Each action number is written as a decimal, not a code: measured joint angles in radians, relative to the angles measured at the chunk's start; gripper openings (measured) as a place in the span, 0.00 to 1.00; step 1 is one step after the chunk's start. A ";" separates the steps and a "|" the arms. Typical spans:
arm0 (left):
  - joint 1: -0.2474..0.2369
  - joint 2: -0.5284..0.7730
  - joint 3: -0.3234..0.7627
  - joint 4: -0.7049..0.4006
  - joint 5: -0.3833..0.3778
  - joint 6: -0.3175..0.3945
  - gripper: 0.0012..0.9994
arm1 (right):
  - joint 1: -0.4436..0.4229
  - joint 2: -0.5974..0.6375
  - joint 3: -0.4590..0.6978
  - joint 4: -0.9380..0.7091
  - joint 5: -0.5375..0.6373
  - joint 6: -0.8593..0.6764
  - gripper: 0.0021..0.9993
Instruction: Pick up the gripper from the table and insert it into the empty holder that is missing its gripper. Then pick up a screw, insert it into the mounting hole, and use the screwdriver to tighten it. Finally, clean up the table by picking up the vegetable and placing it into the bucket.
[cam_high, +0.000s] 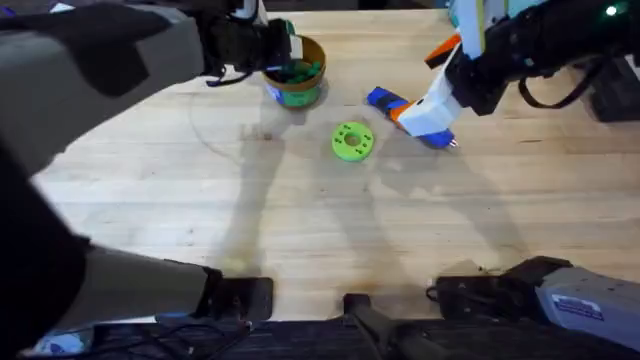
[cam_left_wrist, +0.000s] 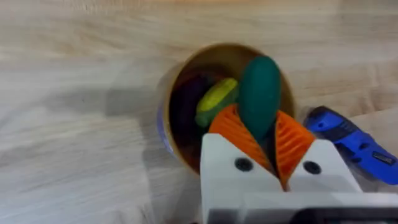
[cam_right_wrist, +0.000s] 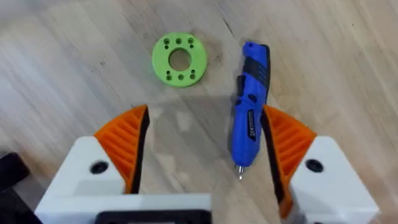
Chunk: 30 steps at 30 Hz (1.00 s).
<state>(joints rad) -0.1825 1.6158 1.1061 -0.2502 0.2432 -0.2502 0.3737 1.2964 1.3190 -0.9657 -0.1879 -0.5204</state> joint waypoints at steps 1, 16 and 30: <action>0.000 -0.017 0.000 0.000 0.000 0.011 0.04 | 0.000 0.000 0.000 0.000 0.000 0.000 0.98; 0.000 -0.076 0.000 -0.046 -0.001 0.063 0.82 | 0.000 0.000 0.000 0.000 0.000 0.000 0.98; 0.000 -0.370 0.002 -0.336 -0.001 0.241 0.99 | 0.000 -0.076 0.000 -0.050 0.000 0.095 0.98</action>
<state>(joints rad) -0.1827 1.2458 1.1086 -0.5864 0.2426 -0.0087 0.3737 1.2206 1.3190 -1.0153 -0.1879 -0.4250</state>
